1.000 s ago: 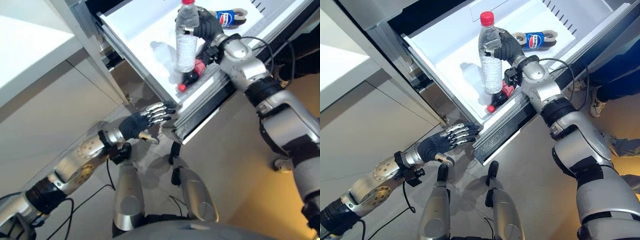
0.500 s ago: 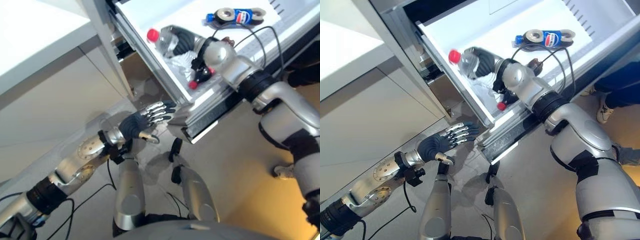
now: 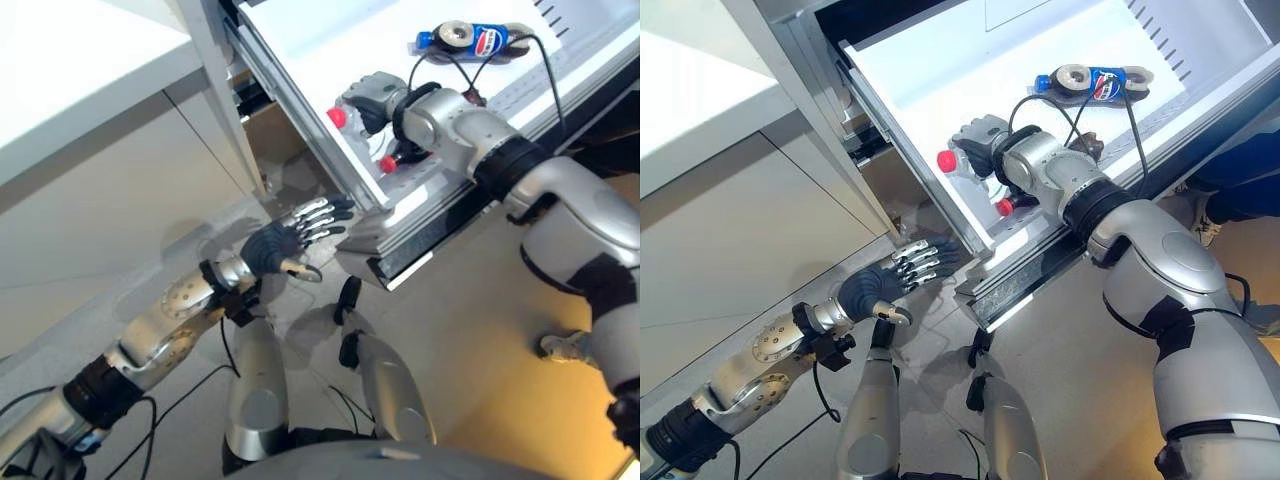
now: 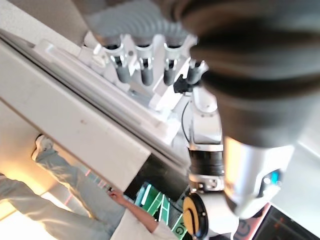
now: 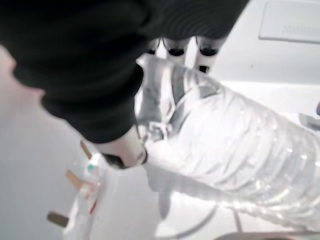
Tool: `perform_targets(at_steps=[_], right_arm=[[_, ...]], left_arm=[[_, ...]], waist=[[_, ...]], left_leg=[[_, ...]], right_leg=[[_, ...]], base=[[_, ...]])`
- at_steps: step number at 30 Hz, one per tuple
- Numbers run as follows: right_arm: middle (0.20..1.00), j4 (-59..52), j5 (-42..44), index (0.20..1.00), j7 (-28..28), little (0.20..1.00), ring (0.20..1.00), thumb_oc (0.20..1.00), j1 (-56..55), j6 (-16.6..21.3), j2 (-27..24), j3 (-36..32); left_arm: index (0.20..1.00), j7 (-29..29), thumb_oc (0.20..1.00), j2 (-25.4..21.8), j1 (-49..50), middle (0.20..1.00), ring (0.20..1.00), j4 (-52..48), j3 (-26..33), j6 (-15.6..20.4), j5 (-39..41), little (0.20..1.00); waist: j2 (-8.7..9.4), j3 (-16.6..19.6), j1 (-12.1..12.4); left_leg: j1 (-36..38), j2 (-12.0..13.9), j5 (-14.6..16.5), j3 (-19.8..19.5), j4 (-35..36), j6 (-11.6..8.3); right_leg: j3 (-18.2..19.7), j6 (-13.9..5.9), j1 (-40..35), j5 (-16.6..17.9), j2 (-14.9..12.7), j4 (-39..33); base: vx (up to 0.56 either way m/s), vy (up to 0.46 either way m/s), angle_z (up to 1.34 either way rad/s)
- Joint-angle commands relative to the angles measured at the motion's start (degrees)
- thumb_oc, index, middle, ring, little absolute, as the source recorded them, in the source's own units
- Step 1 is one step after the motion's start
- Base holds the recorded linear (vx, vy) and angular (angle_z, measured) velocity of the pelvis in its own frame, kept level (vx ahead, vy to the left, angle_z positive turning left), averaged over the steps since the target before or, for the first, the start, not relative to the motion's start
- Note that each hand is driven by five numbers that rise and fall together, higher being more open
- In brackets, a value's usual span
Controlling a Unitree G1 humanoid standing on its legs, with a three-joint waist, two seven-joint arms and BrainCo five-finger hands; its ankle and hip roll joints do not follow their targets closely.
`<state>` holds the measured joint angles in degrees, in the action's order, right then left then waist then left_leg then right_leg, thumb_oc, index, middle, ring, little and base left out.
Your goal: Take the drinks into the refrigerator
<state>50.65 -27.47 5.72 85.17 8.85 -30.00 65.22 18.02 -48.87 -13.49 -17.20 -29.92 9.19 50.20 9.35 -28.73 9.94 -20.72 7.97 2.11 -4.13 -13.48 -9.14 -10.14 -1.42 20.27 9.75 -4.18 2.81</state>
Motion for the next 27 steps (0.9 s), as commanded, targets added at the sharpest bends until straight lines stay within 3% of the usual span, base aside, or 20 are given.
perform_targets(at_steps=[1,13,17,18,27], right_arm=[[0.200,-1.95,-3.20,0.200,-0.52,0.200,0.200,0.200,5.67,1.36,-1.24,2.20],[0.200,3.02,-16.70,0.200,-1.20,0.200,0.200,0.200,6.03,0.50,-2.12,5.19],[0.200,3.53,-16.66,0.200,-1.20,0.200,0.200,0.200,6.09,0.44,-1.85,5.10],[1.000,3.77,-16.72,1.000,-1.03,1.000,1.000,1.000,6.27,0.34,-1.30,5.12],[1.000,5.48,-14.48,1.000,-0.79,1.000,1.000,1.000,6.18,0.08,-0.59,4.52]], left_arm=[[1.000,0.18,1.000,-0.11,3.99,1.000,1.000,-9.41,3.67,1.66,-2.50,1.000],[1.000,0.01,1.000,1.28,3.84,1.000,1.000,-9.44,4.22,1.15,-3.13,1.000],[1.000,-0.05,1.000,1.56,3.43,1.000,1.000,-9.20,4.03,1.13,-3.02,1.000],[1.000,0.03,1.000,1.70,3.16,1.000,1.000,-9.09,3.90,0.99,-2.97,1.000],[1.000,0.63,1.000,1.53,2.39,1.000,1.000,-8.68,4.01,0.80,-2.81,1.000]], waist=[[-0.28,-1.06,0.34],[-0.10,-1.06,0.16],[-0.12,-1.06,0.22],[-0.07,-1.06,0.29],[-0.14,-1.06,0.64]], left_leg=[[8.51,-3.98,-2.31,0.52,13.08,9.77],[8.56,-4.16,-2.20,0.42,13.44,9.92],[8.61,-4.29,-2.18,0.34,13.42,9.92],[8.76,-4.35,-2.14,0.32,13.49,9.88],[9.75,-4.54,-1.98,0.29,13.23,9.82]], right_leg=[[-0.77,-3.76,-0.19,-8.93,1.09,12.16],[-0.80,-3.83,-0.33,-8.78,0.95,11.56],[-0.84,-3.81,-0.46,-8.74,0.90,11.44],[-0.87,-3.80,-0.68,-8.78,0.86,11.31],[-0.71,-3.67,-2.14,-8.79,0.45,11.08]], base=[[0.00,0.000,0.00],[0.00,0.000,0.00],[0.00,0.000,0.00],[0.00,0.000,0.00],[0.00,0.000,0.00]])
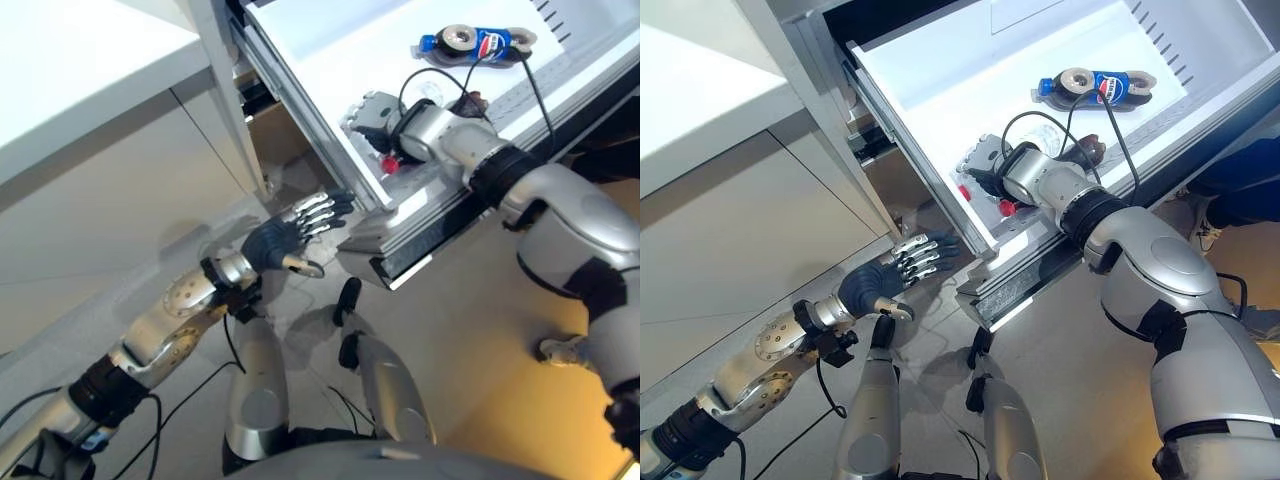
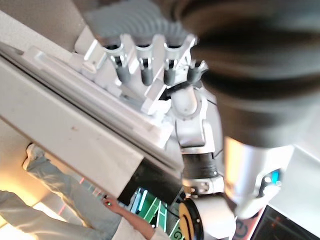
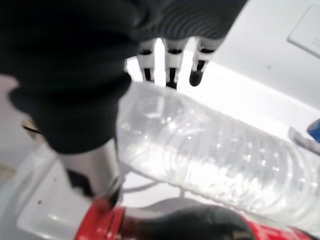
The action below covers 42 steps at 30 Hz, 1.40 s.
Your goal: Take the drinks into the refrigerator
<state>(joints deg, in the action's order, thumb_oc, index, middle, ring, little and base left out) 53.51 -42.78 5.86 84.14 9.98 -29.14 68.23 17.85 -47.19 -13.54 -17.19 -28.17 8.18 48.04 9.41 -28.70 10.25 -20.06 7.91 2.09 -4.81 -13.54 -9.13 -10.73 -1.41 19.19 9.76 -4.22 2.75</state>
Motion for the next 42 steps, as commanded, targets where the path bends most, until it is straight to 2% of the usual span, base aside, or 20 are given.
perform_targets(at_steps=[1,8,13,15,16,17,18,19,20,21,23,25,28,31,33,34,37,38,41,42], right_arm=[[1.000,2.62,0.85,1.000,-0.94,1.000,1.000,1.000,7.20,-1.04,-1.47,1.52],[1.000,2.05,2.96,1.000,-0.46,1.000,1.000,1.000,8.41,-1.02,-4.44,2.00],[1.000,-1.75,9.66,1.000,0.20,1.000,1.000,1.000,9.72,-0.57,-8.38,0.82],[1.000,-5.70,12.80,1.000,0.27,1.000,1.000,1.000,9.97,-0.11,-11.58,-0.03],[1.000,-10.84,16.32,1.000,0.01,1.000,1.000,1.000,9.90,0.71,-16.15,-1.06],[1.000,-11.28,16.44,1.000,0.20,1.000,1.000,1.000,9.77,0.59,-16.41,-1.17],[1.000,-13.98,18.38,1.000,0.03,1.000,1.000,1.000,9.03,1.02,-19.03,-2.36],[1.000,-16.06,19.97,1.000,-0.25,1.000,1.000,1.000,8.16,1.13,-21.01,-3.77],[1.000,-24.59,23.15,1.000,-1.24,1.000,1.000,1.000,5.71,2.66,-28.66,-6.85],[1.000,-25.65,23.23,1.000,-0.93,1.000,1.000,1.000,4.96,2.33,-29.32,-7.53],[1.000,-33.76,24.45,1.000,-1.63,1.000,1.000,1.000,0.43,3.86,-36.09,-11.86],[1.000,-40.33,24.68,1.000,-3.41,1.000,1.000,1.000,-10.20,4.90,-42.72,-20.90],[1.000,-46.28,24.20,1.000,-4.60,1.000,1.000,1.000,-27.93,5.75,-47.08,-35.99],[1.000,-51.02,23.58,1.000,-4.66,1.000,1.000,1.000,-51.35,6.49,-45.12,-55.84],[1.000,-52.23,23.25,1.000,-4.25,1.000,1.000,1.000,-62.12,6.61,-42.57,-63.74],[1.000,-53.03,22.58,1.000,-4.23,1.000,1.000,1.000,-67.96,6.60,-40.68,-68.27],[1.000,-49.90,20.98,1.000,-4.90,1.000,1.000,1.000,-78.61,6.35,-33.39,-72.97],[1.000,-50.00,20.89,1.000,-4.95,1.000,1.000,1.000,-79.02,6.41,-33.24,-73.26],[1.000,-48.30,21.01,1.000,-2.78,1.000,1.000,1.000,-83.03,6.16,-27.02,-71.50],[1.000,-48.17,20.95,1.000,-2.85,1.000,1.000,1.000,-82.93,6.22,-26.92,-71.33]], left_arm=[[1.000,0.82,1.000,-0.15,2.42,1.000,1.000,-8.66,2.22,1.82,-0.62,1.000],[1.000,2.27,1.000,-1.81,1.55,1.000,1.000,-8.57,2.22,1.42,0.02,1.000],[1.000,3.19,1.000,-2.95,2.47,1.000,1.000,-7.51,3.16,1.25,-0.20,1.000],[1.000,3.49,1.000,-3.34,3.98,1.000,1.000,-7.27,4.52,1.25,-0.39,1.000],[1.000,3.76,1.000,-3.76,6.09,1.000,1.000,-7.02,6.43,1.49,-0.72,1.000],[1.000,3.79,1.000,-3.81,6.27,1.000,1.000,-7.15,6.52,1.45,-0.73,1.000],[1.000,3.94,1.000,-3.80,7.52,1.000,1.000,-7.08,7.35,1.53,-0.86,1.000],[1.000,3.94,1.000,-3.64,8.64,1.000,1.000,-6.78,8.32,1.66,-0.96,1.000],[1.000,4.30,1.000,-3.11,10.85,1.000,1.000,-6.18,10.45,1.91,-1.52,1.000],[1.000,4.36,1.000,-3.27,11.03,1.000,1.000,-6.33,10.41,1.88,-1.56,1.000],[1.000,4.66,1.000,-2.54,12.75,1.000,1.000,-5.70,11.96,1.96,-2.61,1.000],[1.000,4.98,1.000,-1.05,14.36,1.000,1.000,-5.17,12.98,2.24,-3.47,1.000],[1.000,5.44,1.000,1.16,17.57,1.000,1.000,-4.56,15.83,2.35,-4.55,1.000],[1.000,5.81,1.000,2.90,20.72,1.000,1.000,-3.95,17.85,2.31,-5.62,1.000],[1.000,6.05,1.000,4.23,22.18,1.000,1.000,-3.59,19.19,2.23,-6.64,1.000],[1.000,6.20,1.000,4.41,22.58,1.000,1.000,-3.69,19.30,2.26,-7.04,1.000],[1.000,6.24,1.000,6.03,24.04,1.000,1.000,-3.29,20.35,2.78,-8.59,1.000],[1.000,6.25,1.000,5.91,24.06,1.000,1.000,-3.30,20.22,2.79,-8.63,1.000],[1.000,6.80,1.000,7.64,25.17,1.000,1.000,-3.36,20.86,3.37,-9.75,1.000],[1.000,6.80,1.000,7.58,25.26,1.000,1.000,-3.35,20.91,3.40,-9.78,1.000]], waist=[[-0.21,-1.09,0.36],[-0.28,-1.08,0.95],[-0.11,1.71,0.78],[-0.02,3.27,0.38],[-0.06,4.93,-0.30],[-0.05,4.92,-0.25],[-0.10,5.78,-0.55],[-0.25,6.85,-0.81],[-0.60,8.84,-2.22],[-0.52,8.86,-2.05],[-0.96,10.54,-3.16],[-1.57,12.32,-4.30],[-2.33,14.52,-6.20],[-2.02,16.55,-7.39],[-2.01,16.95,-8.09],[-2.04,17.39,-7.90],[-2.63,17.98,-8.19],[-2.55,18.05,-8.03],[-3.24,18.49,-7.95],[-3.16,18.50,-7.95]], left_leg=[[9.13,-4.48,-1.96,0.98,13.30,9.82],[11.82,-5.29,-1.43,1.19,12.98,9.72],[14.22,-5.86,-0.54,2.02,12.61,9.64],[15.38,-6.07,-0.01,2.55,12.36,9.68],[16.44,-6.25,0.41,3.25,12.17,9.68],[16.55,-6.24,0.45,3.28,12.19,9.69],[17.30,-6.35,0.68,3.53,12.19,9.76],[18.11,-6.47,0.80,3.81,12.29,9.84],[19.70,-6.67,0.93,4.52,12.89,9.91],[19.92,-6.63,0.91,4.51,13.07,9.91],[21.34,-6.67,0.98,5.10,13.98,9.98],[23.18,-6.75,0.86,5.36,15.44,10.09],[24.86,-6.97,0.06,5.82,17.05,10.17],[26.49,-6.76,0.60,5.61,18.42,10.23],[26.33,-6.75,-0.06,6.01,18.54,10.21],[26.64,-6.61,0.68,5.88,18.54,10.21],[26.64,-6.80,0.68,6.33,18.54,10.29],[26.65,-6.80,0.69,6.35,18.54,10.29],[27.15,-6.94,0.87,6.62,18.54,10.41],[27.20,-6.93,0.89,6.65,18.54,10.41]], right_leg=[[-0.12,-3.69,-1.11,-8.80,0.49,11.10],[-0.16,-3.54,-4.69,-8.69,-0.10,10.21],[0.33,-3.45,-7.94,-8.33,-0.41,8.69],[0.70,-3.46,-9.42,-8.22,-0.56,8.05],[1.19,-3.54,-10.81,-8.24,-0.67,7.58],[1.22,-3.55,-10.95,-8.23,-0.65,7.48],[1.57,-3.59,-11.71,-8.32,-0.60,7.17],[1.79,-3.67,-12.70,-8.42,-0.55,6.75],[2.39,-3.91,-14.09,-8.59,-0.37,5.88],[2.36,-3.93,-14.29,-8.58,-0.33,5.75],[2.81,-4.10,-15.47,-8.71,-0.22,4.84],[3.20,-4.37,-17.21,-8.82,-0.05,3.61],[3.52,-4.51,-18.52,-8.30,-0.21,2.39],[3.68,-4.82,-19.91,-8.73,-0.09,1.54],[3.92,-4.80,-19.86,-7.93,-0.27,1.28],[4.02,-4.92,-20.26,-8.49,-0.10,1.07],[4.31,-5.14,-20.31,-7.88,-0.35,0.76],[4.33,-5.14,-20.33,-7.87,-0.35,0.73],[4.82,-5.20,-20.68,-7.61,-0.56,0.39],[4.85,-5.20,-20.73,-7.61,-0.54,0.38]], base=[[0.00,0.000,0.00],[0.00,0.000,0.00],[0.03,0.017,-0.02],[0.09,0.051,-0.12],[0.09,0.056,-0.07],[0.09,0.050,-0.02],[0.08,0.032,-0.06],[0.14,0.067,-0.14],[0.11,0.057,-0.18],[0.11,0.046,-0.14],[0.10,0.022,-0.08],[0.12,0.026,-0.16],[0.09,0.013,-0.09],[0.07,-0.008,-0.09],[0.02,-0.008,-0.01],[0.01,-0.016,-0.05],[0.01,-0.004,-0.06],[0.01,0.004,-0.08],[0.01,-0.007,-0.08],[0.00,-0.005,-0.05]])
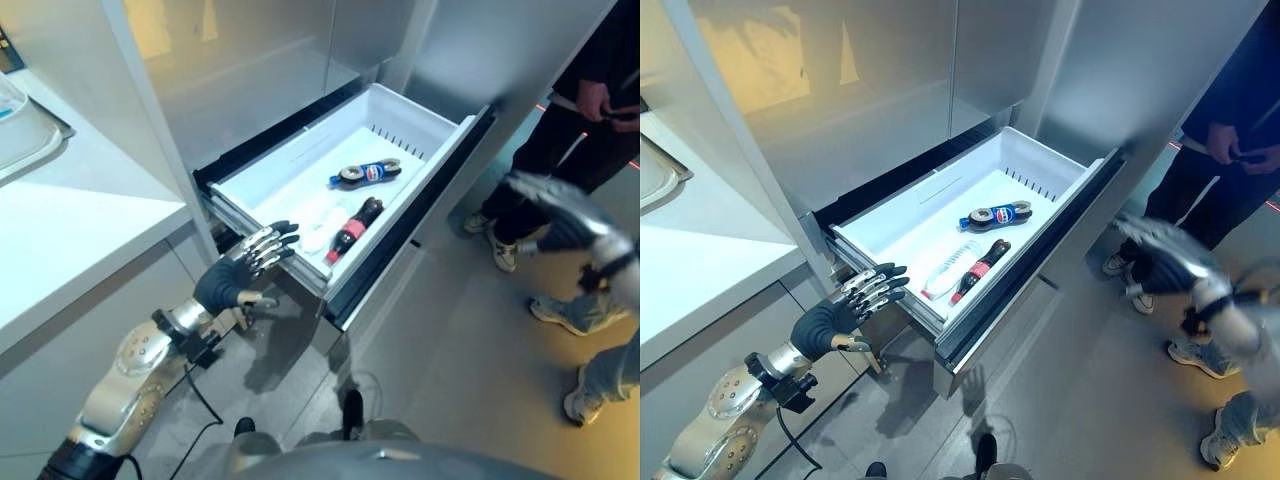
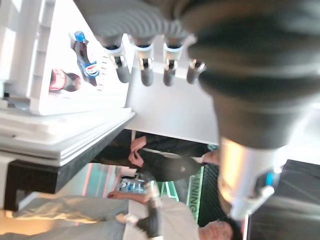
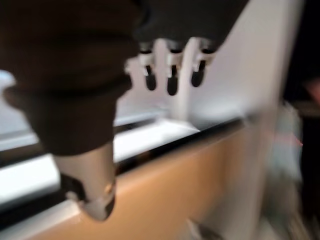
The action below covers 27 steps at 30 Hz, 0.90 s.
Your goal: Take the drinks into the refrigerator
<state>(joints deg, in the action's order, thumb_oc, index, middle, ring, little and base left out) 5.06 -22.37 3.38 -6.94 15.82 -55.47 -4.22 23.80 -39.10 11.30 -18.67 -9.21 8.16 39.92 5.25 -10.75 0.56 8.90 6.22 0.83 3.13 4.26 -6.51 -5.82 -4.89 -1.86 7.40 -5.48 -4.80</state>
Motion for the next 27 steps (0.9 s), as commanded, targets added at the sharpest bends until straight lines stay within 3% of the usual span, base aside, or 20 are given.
perform_targets(at_steps=[1,3,4,5,6,7,18,27], right_arm=[[1.000,1.97,0.93,1.000,-0.08,1.000,1.000,1.000,8.10,0.43,0.88,2.98],[1.000,6.07,1.03,1.000,0.05,1.000,1.000,1.000,9.29,0.05,3.55,6.79],[0.875,7.81,0.83,0.875,-0.24,0.875,0.875,0.875,10.30,0.02,4.77,8.49],[0.304,9.99,0.69,0.304,-0.04,0.304,0.304,0.304,11.22,-0.20,6.61,11.40],[0.304,10.37,0.64,0.304,-0.20,0.304,0.304,0.304,11.68,-0.12,6.71,11.81],[0.200,11.37,0.70,0.200,-0.11,0.200,0.200,0.200,12.50,-0.21,7.53,13.26],[0.200,24.38,-0.87,0.200,-0.30,0.200,0.200,0.200,27.07,-0.54,15.77,31.35],[0.200,29.55,-4.98,0.200,0.99,0.200,0.200,0.200,42.55,-0.49,19.28,44.42]], left_arm=[[1.000,0.83,1.000,-0.11,0.44,1.000,1.000,-1.85,1.71,3.89,-1.68,1.000],[1.000,0.69,1.000,0.45,0.22,1.000,1.000,-1.83,1.30,4.35,-1.74,1.000],[1.000,0.63,1.000,0.57,0.30,1.000,1.000,-1.87,1.56,4.55,-1.81,1.000],[1.000,0.41,1.000,0.91,-0.30,1.000,1.000,-1.68,1.07,4.88,-1.74,1.000],[1.000,0.39,1.000,0.91,-0.28,1.000,1.000,-1.61,1.19,4.92,-1.75,1.000],[1.000,0.17,1.000,1.14,-0.56,1.000,1.000,-1.43,1.04,5.09,-1.88,1.000],[1.000,-0.83,1.000,2.43,-5.53,1.000,1.000,-0.03,-3.35,6.30,-1.14,1.000],[1.000,-0.66,1.000,1.84,-10.93,1.000,1.000,0.53,-9.03,5.94,-0.37,1.000]], waist=[[0.80,0.56,1.78],[0.42,0.58,1.92],[0.43,0.63,1.82],[0.16,0.68,2.14],[0.21,0.68,2.02],[0.13,0.64,2.05],[-0.89,-0.05,4.09],[-1.21,-0.69,6.94]], left_leg=[[-1.69,-5.24,2.11,-1.19,0.74,7.77],[-1.65,-5.20,2.04,-1.10,0.74,7.66],[-1.65,-5.15,2.00,-0.98,0.74,7.58],[-1.79,-5.06,1.79,-0.97,0.74,7.39],[-1.80,-5.05,1.79,-0.95,0.74,7.37],[-1.91,-5.01,1.69,-1.01,0.74,7.29],[-1.89,-4.75,1.19,-2.57,0.74,6.67],[-2.68,-4.40,0.33,-5.53,0.74,5.71]], right_leg=[[0.07,-1.72,0.33,-5.12,0.66,7.87],[0.27,-1.72,0.18,-4.90,0.58,7.57],[0.43,-1.66,0.11,-4.80,0.62,7.34],[0.25,-1.63,0.02,-4.82,0.67,7.22],[0.26,-1.61,0.02,-4.80,0.69,7.19],[0.29,-1.57,0.00,-4.76,0.71,7.13],[-2.05,-1.16,-0.32,-5.57,0.52,8.89],[-7.11,-0.96,-0.95,-6.62,-0.15,10.37]], base=[[-0.01,-0.009,-0.04],[0.00,0.000,0.00],[-0.03,-0.020,-0.01],[-0.02,-0.017,-0.03],[-0.03,-0.017,-0.04],[0.00,0.000,0.00],[0.01,-0.009,0.08],[0.02,-0.039,0.24]])
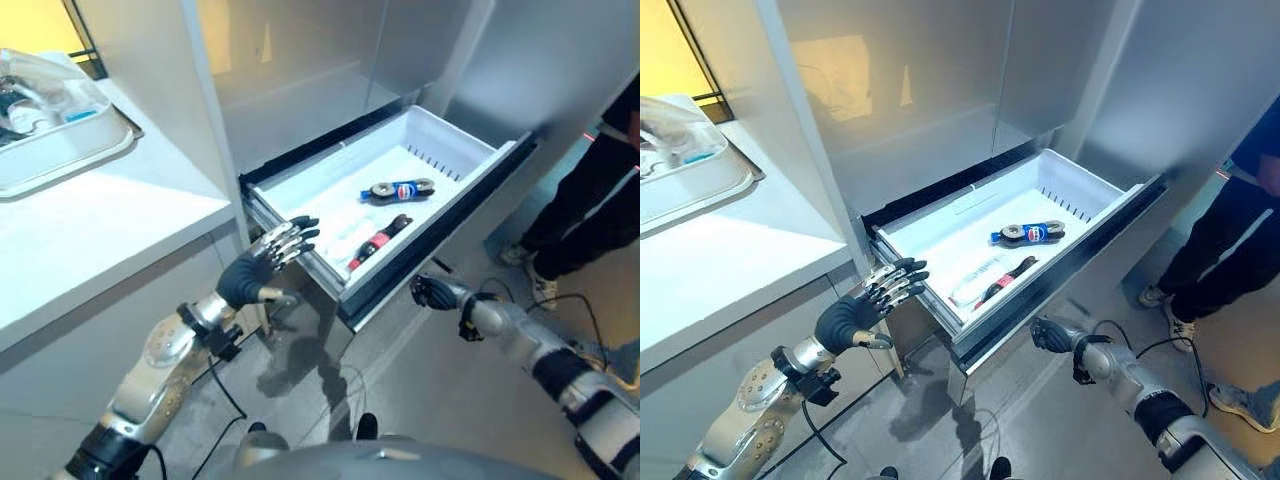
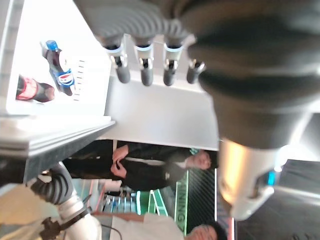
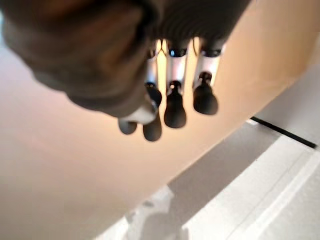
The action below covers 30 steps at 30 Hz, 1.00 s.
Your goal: Take the drinks into the refrigerator
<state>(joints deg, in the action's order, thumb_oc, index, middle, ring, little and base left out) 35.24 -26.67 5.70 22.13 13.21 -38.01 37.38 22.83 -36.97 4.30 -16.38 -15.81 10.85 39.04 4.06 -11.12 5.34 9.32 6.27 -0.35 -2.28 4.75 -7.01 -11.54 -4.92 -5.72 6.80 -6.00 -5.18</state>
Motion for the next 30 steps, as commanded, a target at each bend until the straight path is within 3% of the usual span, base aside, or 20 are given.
perform_targets(at_steps=[1,7,11,15,21,30], right_arm=[[0.200,-0.12,-1.49,0.200,-0.92,0.200,0.200,0.200,16.24,2.26,2.01,4.93],[0.200,2.90,-0.70,0.200,-1.74,0.200,0.200,0.200,25.63,2.36,2.41,8.00],[0.200,4.20,2.19,0.200,-7.11,0.200,0.200,0.200,34.22,1.55,1.69,5.60],[0.200,-5.05,1.94,0.200,-12.31,0.200,0.200,0.200,42.22,1.90,0.58,3.17],[0.200,-12.42,1.56,0.200,-12.58,0.200,0.200,0.200,43.54,2.67,-2.57,2.36],[0.200,-14.34,3.78,0.200,-11.07,0.200,0.200,0.200,31.03,3.55,-3.30,-1.41]], left_arm=[[1.000,0.39,1.000,-0.21,-4.60,1.000,1.000,-1.68,-3.48,3.21,0.70,1.000],[1.000,0.51,1.000,-0.28,-6.85,1.000,1.000,-1.68,-6.30,3.35,1.35,1.000],[1.000,-0.57,1.000,-0.99,-9.17,1.000,1.000,-1.91,-7.11,3.98,2.01,1.000],[1.000,-1.96,1.000,-0.84,-10.57,1.000,1.000,-1.53,-6.95,4.54,1.81,1.000],[1.000,-2.23,1.000,-1.22,-10.85,1.000,1.000,-1.74,-6.12,5.08,1.55,1.000],[1.000,-3.71,1.000,-0.45,-8.68,1.000,1.000,-1.90,-3.96,6.38,-0.72,1.000]], waist=[[0.06,-0.37,3.11],[0.17,-0.53,5.38],[0.14,-0.49,7.12],[0.07,-0.12,8.18],[0.44,0.04,7.76],[0.00,-0.83,5.35]], left_leg=[[-3.40,-4.35,1.26,-1.03,0.25,6.02],[-4.99,-4.36,0.24,-5.25,0.25,5.51],[-5.98,-4.72,-0.63,-7.68,0.25,5.46],[-6.65,-5.14,-1.01,-8.83,0.21,5.62],[-6.74,-5.36,-0.94,-9.29,0.22,5.89],[-5.80,-5.15,-0.05,-6.61,0.25,6.60]], right_leg=[[-2.63,-0.93,2.72,-6.13,0.13,11.10],[-7.31,-0.76,2.10,-6.87,-0.63,11.98],[-10.02,-0.66,1.59,-7.02,-0.96,11.94],[-11.49,-0.69,1.28,-6.99,-1.36,11.86],[-11.98,-0.76,1.21,-7.09,-1.77,12.02],[-9.09,-0.99,2.86,-6.70,-1.88,12.80]], base=[[0.00,-0.034,0.38],[0.00,-0.050,0.48],[0.01,-0.027,0.42],[0.02,0.015,0.26],[0.01,0.019,0.19],[0.00,0.037,-0.03]])
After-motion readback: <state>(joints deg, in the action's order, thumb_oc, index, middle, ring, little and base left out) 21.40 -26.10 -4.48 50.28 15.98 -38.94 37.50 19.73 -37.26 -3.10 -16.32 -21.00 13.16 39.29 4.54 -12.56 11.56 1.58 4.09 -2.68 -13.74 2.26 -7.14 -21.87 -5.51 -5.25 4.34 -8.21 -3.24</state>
